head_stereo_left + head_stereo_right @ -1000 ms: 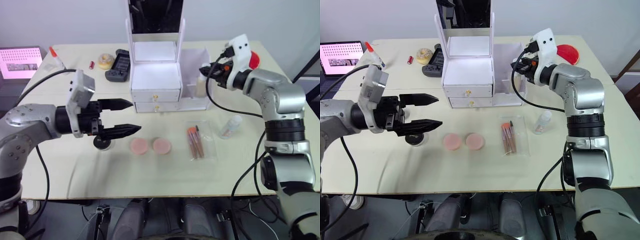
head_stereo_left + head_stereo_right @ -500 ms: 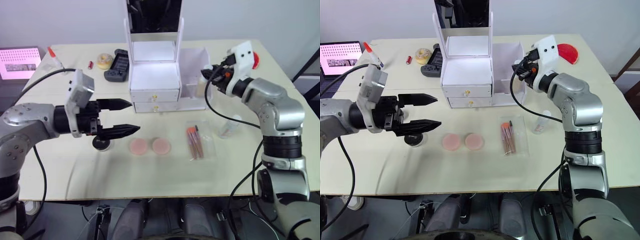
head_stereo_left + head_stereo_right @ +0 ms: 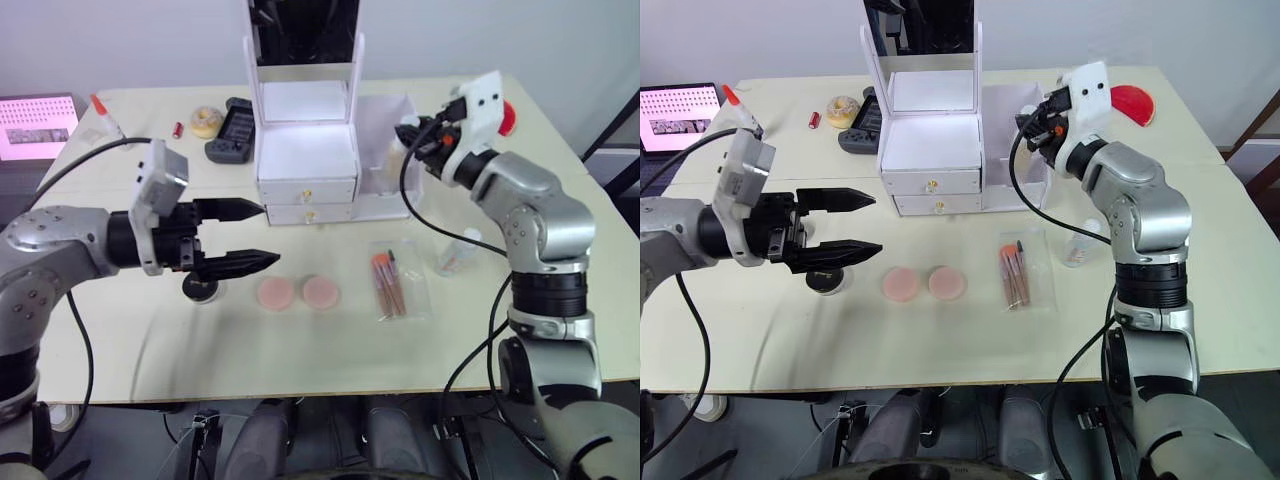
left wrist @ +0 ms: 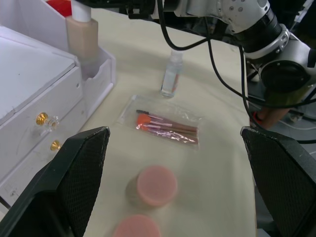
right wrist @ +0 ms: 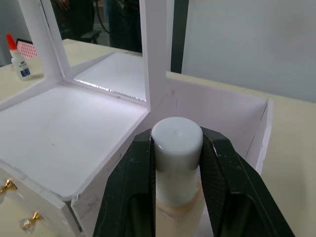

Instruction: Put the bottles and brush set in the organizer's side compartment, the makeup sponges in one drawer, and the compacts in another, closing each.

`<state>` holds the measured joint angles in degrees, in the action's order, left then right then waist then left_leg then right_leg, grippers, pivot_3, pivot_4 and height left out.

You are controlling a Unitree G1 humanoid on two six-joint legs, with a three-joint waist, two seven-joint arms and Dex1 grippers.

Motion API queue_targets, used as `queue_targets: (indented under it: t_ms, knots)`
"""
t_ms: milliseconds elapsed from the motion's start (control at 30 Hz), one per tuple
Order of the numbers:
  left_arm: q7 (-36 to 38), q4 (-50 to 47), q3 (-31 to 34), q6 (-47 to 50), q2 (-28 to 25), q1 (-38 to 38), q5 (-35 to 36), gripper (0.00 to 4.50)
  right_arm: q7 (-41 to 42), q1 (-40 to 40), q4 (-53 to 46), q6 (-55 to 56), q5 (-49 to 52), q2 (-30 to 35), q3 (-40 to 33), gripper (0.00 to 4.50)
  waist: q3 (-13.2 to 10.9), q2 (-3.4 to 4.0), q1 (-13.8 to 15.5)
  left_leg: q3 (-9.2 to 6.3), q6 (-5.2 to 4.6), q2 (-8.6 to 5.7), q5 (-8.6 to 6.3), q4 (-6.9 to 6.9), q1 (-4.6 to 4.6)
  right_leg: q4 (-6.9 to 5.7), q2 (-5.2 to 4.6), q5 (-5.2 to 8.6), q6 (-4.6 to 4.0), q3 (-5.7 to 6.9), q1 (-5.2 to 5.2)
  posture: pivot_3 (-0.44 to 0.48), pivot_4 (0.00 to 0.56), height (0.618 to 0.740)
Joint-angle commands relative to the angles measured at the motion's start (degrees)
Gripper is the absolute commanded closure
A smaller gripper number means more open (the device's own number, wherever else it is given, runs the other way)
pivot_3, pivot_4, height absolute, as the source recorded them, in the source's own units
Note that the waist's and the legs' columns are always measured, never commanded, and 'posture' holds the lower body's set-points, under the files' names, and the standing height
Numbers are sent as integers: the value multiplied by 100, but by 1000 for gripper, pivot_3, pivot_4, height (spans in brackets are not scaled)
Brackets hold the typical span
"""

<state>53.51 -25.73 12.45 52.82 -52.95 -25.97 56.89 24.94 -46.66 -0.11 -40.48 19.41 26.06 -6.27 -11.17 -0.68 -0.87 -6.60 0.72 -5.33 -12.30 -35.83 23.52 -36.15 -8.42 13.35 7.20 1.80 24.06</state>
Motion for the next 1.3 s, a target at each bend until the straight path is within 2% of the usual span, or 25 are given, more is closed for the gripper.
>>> queue_targets:
  t_ms: [33,400,667,867,1067,1133,1233,1300]
  knots:
    - [18,-31,145,-86,-65,-66,32,0,4,-172,-171,154,69,28,-164,3778,0,0,-2,0,0,0,0,1,0,0,0,0,0,-1,1,0,150,737]
    - [7,-65,172,-56,-98,-48,54,0,85,275,494,833,-135,-72,-48,3778,0,0,-6,3,0,1,0,2,0,0,2,0,0,-3,2,0,150,737]
    - [-10,-77,160,-23,-94,-77,84,0,249,471,1426,1417,-393,-117,111,3778,0,0,-7,2,0,8,0,2,0,0,15,-1,-1,-8,2,0,150,737]
    - [5,-41,131,-24,-92,-116,67,0,298,452,1852,1309,-381,-114,91,3778,1,-1,-8,2,0,18,0,-6,-3,1,27,-7,-13,-10,-4,0,150,737]
    - [-21,-46,137,2,-87,-143,89,0,287,397,1709,1137,-263,-139,10,3778,1,-1,10,-6,1,34,1,-17,-13,1,55,-15,-32,-11,-18,0,150,737]
    - [-28,-47,139,5,-85,-142,89,0,295,359,1581,1070,-204,-138,-27,2734,1,-1,9,-7,1,37,1,-17,-13,1,59,-17,-34,-11,-17,0,150,737]
    - [-36,-55,147,10,-89,-133,89,0,289,297,1300,901,-77,-107,-120,1450,0,0,1,-3,1,38,1,-14,-8,2,60,-18,-36,-18,-7,0,150,737]
    - [-42,-62,163,10,-95,-116,88,0,302,236,783,573,137,18,-270,330,-2,3,-5,-2,2,38,1,-11,-6,2,60,-19,-35,-21,-3,0,150,737]
